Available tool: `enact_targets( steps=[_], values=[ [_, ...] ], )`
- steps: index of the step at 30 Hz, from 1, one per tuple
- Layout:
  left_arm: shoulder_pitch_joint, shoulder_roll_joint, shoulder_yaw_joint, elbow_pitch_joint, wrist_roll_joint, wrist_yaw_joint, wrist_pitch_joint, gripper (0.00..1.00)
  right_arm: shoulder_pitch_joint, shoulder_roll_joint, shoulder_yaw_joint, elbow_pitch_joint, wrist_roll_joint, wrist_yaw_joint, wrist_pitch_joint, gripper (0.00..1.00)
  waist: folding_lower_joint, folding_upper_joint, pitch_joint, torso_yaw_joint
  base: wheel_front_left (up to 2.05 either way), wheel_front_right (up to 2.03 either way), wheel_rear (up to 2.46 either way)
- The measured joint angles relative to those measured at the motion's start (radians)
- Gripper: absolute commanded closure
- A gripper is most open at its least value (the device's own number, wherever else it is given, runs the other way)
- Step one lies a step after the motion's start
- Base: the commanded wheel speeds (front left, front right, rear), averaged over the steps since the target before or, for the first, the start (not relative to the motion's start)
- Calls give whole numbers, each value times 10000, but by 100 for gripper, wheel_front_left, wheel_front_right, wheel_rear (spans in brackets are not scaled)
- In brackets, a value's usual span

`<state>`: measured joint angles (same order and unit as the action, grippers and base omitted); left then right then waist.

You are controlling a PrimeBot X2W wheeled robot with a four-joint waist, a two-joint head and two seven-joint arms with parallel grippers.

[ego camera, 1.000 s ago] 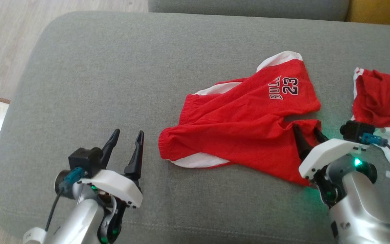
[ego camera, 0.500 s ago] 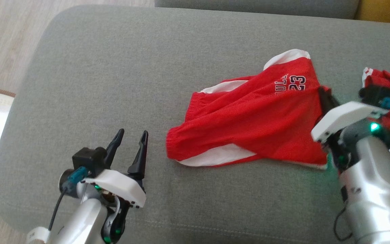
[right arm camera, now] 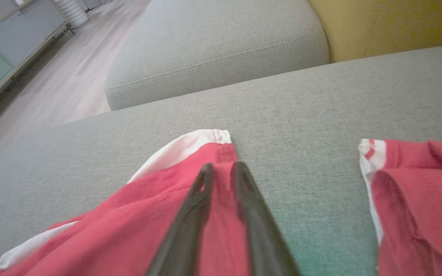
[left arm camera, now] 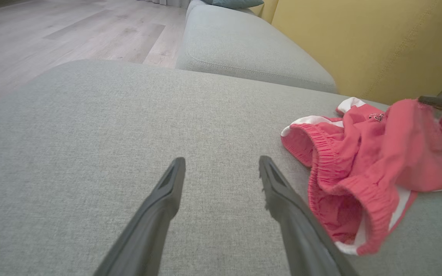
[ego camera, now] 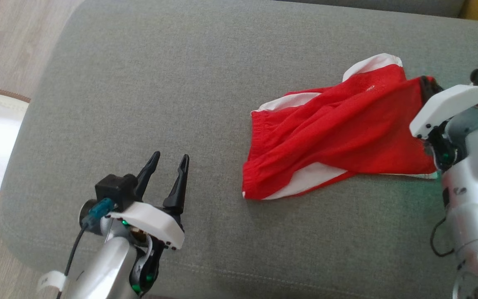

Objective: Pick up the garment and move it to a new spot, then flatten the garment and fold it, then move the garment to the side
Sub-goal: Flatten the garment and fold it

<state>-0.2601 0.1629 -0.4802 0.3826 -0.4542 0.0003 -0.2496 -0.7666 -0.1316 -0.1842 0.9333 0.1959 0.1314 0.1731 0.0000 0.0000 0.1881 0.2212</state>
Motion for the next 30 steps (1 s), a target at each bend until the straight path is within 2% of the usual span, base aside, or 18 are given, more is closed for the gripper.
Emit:
enact_targets(
  steps=[6,15,21,27,30],
  values=[
    [-2,-81,79,77,92,-17,0,0,-448,-88,-464,989,-970,0,-226,0,0,0,-89,-158,0,0,0],
    [46,-165,247,61,232,-94,0,0,-405,-98,-255,1057,-1442,0,-878,0,0,0,-570,-768,0,0,0],
    [167,-232,410,61,245,-94,0,0,176,-33,255,228,-1135,0,-1526,0,0,0,-942,-1143,0,0,0],
    [722,-428,401,84,201,-196,0,0,2208,314,1143,-1419,-265,0,-2228,0,0,0,-1397,-1553,0,0,0],
    [999,-430,389,128,201,-272,2,0,3377,420,1193,-2395,142,0,-2445,0,0,0,-1566,-1755,0,0,0]
  ],
)
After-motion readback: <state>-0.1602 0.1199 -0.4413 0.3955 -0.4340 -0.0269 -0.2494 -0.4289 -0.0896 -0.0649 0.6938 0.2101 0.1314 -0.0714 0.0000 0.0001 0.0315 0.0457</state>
